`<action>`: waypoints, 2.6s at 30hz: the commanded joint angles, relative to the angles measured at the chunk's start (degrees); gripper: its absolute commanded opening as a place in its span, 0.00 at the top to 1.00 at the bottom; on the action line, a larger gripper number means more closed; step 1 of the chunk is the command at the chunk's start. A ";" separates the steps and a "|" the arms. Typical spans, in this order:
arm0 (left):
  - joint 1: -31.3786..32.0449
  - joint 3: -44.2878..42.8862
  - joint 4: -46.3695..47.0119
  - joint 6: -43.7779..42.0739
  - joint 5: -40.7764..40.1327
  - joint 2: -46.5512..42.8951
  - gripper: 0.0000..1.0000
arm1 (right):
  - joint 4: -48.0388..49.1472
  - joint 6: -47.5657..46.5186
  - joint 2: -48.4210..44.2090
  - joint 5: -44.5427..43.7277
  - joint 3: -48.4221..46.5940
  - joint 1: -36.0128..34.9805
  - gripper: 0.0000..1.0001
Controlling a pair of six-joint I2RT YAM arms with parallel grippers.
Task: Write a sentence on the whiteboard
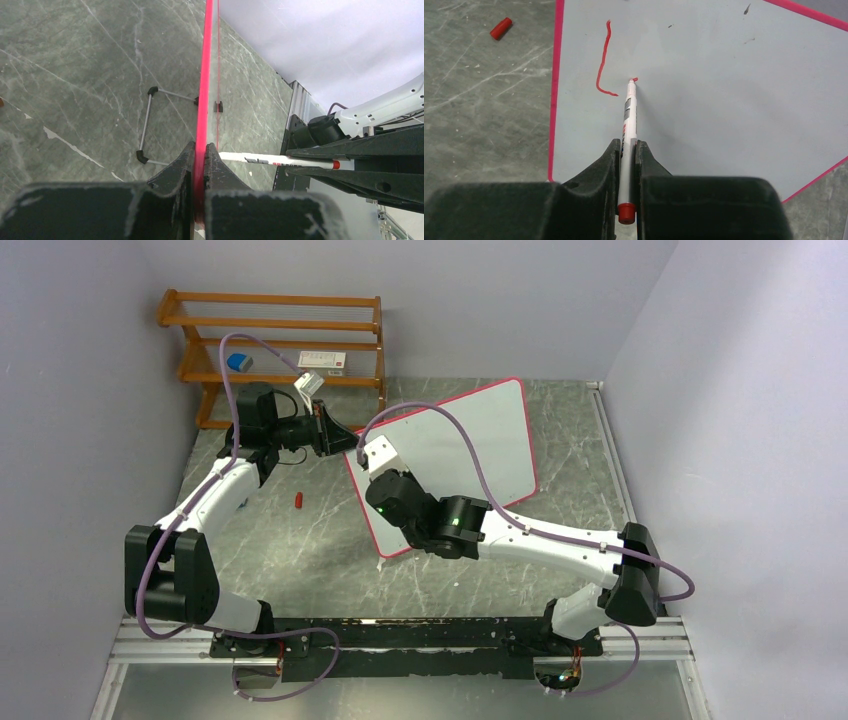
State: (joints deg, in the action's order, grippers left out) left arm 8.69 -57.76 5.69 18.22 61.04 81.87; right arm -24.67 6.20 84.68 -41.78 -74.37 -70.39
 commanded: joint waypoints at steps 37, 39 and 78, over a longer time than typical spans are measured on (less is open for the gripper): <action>1.51 -0.78 -4.99 -2.75 -0.23 1.54 0.95 | -2.13 2.37 -1.31 -4.07 2.71 0.34 1.00; 1.51 -0.76 -4.99 -2.74 -0.18 1.56 0.95 | -1.31 2.28 -1.53 -4.27 2.81 0.38 1.00; 1.86 -0.87 -5.17 -2.83 -0.20 1.72 0.95 | 5.79 -1.44 -0.72 -1.60 1.83 0.34 1.00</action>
State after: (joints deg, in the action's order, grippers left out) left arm 8.71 -58.46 4.60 17.76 60.84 82.30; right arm -22.00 4.86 83.92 -44.58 -71.96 -70.46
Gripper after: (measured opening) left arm 0.082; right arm 0.117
